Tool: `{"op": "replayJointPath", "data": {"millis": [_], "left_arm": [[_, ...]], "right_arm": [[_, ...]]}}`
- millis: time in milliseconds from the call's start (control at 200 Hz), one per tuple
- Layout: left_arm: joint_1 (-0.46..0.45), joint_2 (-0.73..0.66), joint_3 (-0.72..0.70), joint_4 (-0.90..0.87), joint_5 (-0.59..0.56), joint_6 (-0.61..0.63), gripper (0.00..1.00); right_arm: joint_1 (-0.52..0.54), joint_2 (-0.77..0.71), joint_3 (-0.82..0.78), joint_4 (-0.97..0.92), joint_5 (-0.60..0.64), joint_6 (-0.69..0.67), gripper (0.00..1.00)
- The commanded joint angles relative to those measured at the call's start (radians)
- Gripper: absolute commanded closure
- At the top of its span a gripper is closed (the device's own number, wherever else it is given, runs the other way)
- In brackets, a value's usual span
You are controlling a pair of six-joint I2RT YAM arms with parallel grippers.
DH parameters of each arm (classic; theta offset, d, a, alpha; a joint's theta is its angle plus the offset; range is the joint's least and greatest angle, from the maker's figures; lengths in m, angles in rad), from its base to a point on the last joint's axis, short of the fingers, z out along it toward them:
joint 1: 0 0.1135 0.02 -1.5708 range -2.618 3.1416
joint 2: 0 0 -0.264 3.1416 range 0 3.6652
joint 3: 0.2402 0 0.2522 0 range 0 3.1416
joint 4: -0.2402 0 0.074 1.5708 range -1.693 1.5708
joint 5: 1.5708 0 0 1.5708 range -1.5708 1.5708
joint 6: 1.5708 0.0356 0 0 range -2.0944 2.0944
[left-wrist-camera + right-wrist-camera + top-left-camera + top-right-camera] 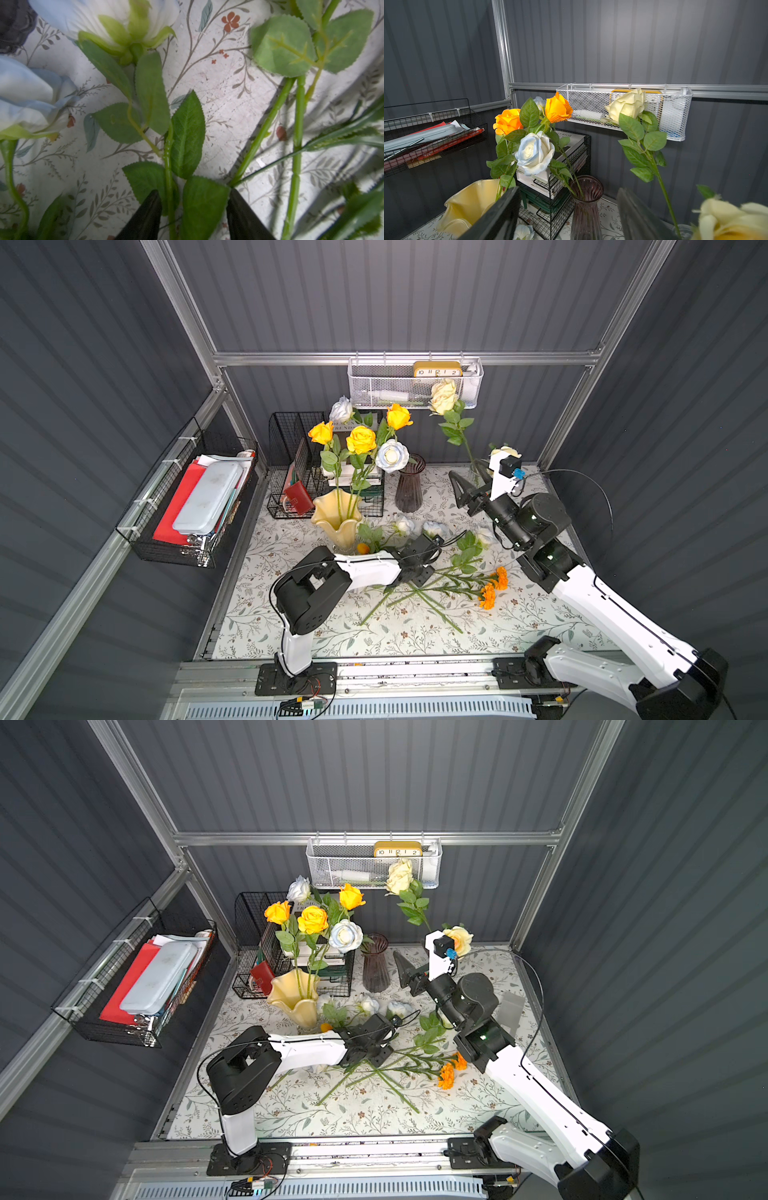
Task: Arrange the flowers in different vases according to their colors
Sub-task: Adjust the flower at the center of the board.
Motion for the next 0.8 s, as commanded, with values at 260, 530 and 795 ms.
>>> {"op": "replayJointPath", "data": {"millis": [260,530,795], "left_arm": [[0.008,0.003,0.038,0.006,0.005,0.052,0.66],[0.008,-0.031,0.049,-0.001,0.042,0.064,0.82],[0.009,-0.061,0.014,-0.003,0.055,0.104,0.51]], "right_arm": [[0.003,-0.09,-0.062,-0.072,0.062,-0.016,0.23],[0.002,-0.138,-0.091,-0.087,0.056,-0.011,0.24],[0.003,-0.197,-0.12,-0.137,0.069,-0.003,0.24]]}}
